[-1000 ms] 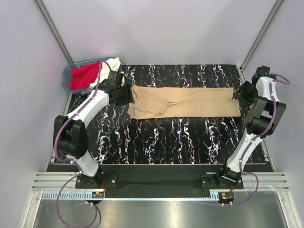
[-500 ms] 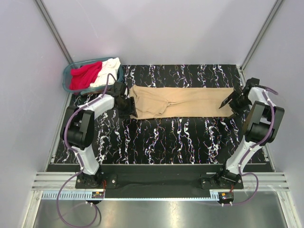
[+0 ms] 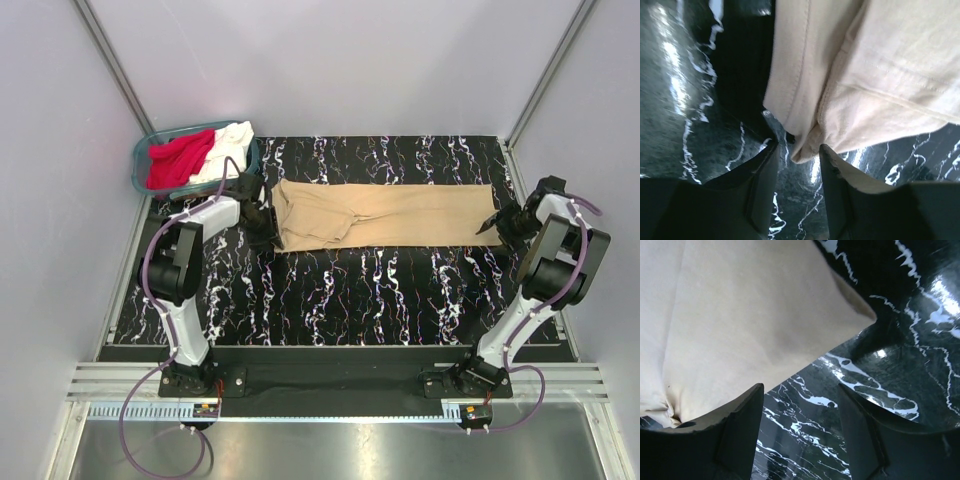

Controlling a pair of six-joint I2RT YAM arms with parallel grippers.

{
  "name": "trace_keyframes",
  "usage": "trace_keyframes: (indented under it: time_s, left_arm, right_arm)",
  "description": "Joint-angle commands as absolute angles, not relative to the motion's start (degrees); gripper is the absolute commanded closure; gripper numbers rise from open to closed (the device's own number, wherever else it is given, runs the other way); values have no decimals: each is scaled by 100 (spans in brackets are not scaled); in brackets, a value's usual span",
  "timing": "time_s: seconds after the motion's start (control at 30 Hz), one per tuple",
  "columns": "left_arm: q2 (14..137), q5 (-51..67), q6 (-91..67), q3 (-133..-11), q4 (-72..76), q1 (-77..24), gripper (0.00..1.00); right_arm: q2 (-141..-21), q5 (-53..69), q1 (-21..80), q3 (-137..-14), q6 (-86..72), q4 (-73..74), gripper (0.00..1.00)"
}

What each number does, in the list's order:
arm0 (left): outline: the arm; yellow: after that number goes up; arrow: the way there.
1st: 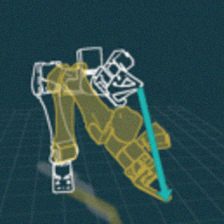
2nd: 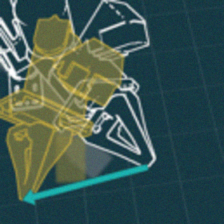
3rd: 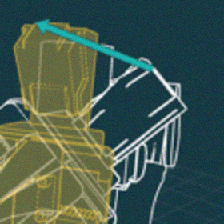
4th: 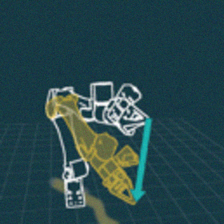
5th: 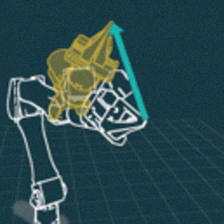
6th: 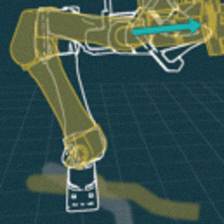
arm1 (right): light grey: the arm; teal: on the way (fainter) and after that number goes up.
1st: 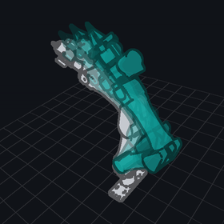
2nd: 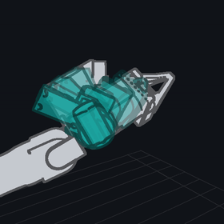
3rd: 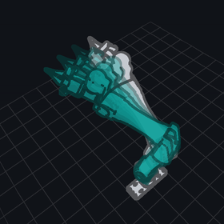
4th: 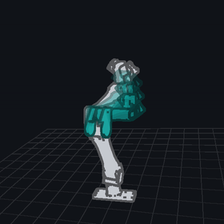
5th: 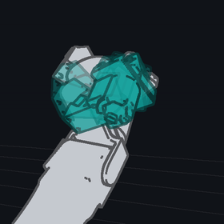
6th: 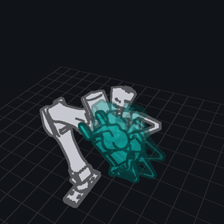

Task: Fold and stack the t-shirts
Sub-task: Fold the tshirt

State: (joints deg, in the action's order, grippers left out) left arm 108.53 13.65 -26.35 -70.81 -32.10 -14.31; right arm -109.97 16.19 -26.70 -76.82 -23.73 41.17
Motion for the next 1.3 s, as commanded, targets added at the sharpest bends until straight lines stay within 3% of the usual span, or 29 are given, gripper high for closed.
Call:
trace_keyframes:
  time_s: [0.0, 0.23, 0.47, 0.53, 0.73, 1.0, 1.03, 1.07, 1.1, 1.17, 1.27]
  left_arm:
    - [10995, 1283, -2522, -7321, -3146, -1345, 59]
    - [11083, 1222, -2461, -7392, -3217, -1195, 79]
    - [11188, 1266, -2435, -7497, -3322, -1178, 96]
    - [11162, 1266, -2443, -7488, -3366, -1178, 100]
    - [10881, 1160, -2540, -7102, -3384, -1178, 100]
    - [10109, 1187, -2813, -6188, -3357, -1178, 98]
    - [10029, 1187, -2821, -6144, -3375, -1178, 95]
    - [9924, 1160, -2795, -6083, -3410, -1178, 89]
    - [9827, 1143, -2778, -6082, -3428, -1178, 74]
    - [9520, 1125, -2690, -6134, -3559, -1178, 64]
    - [9142, 1134, -2567, -6319, -3735, -1178, 55]
  right_arm:
    - [-11162, 1697, -2716, -7884, -2373, 3902, 34]
    - [-11390, 1494, -2786, -8033, -2434, 3832, 38]
    - [-11531, 1073, -2804, -8034, -2619, 3683, 52]
    - [-11514, 950, -2804, -7937, -2698, 3656, 66]
    - [-11329, 334, -2883, -7542, -2847, 3770, 100]
    - [-10706, 325, -2892, -7137, -2830, 4069, 100]
    - [-10566, 369, -2892, -7180, -2778, 4122, 94]
    - [-10486, 413, -2892, -7207, -2743, 4209, 72]
    - [-10381, 474, -2883, -7259, -2699, 4253, 63]
    - [-10047, 667, -2848, -7383, -2698, 4333, 51]
    - [-9616, 931, -2436, -7497, -2742, 4368, 44]
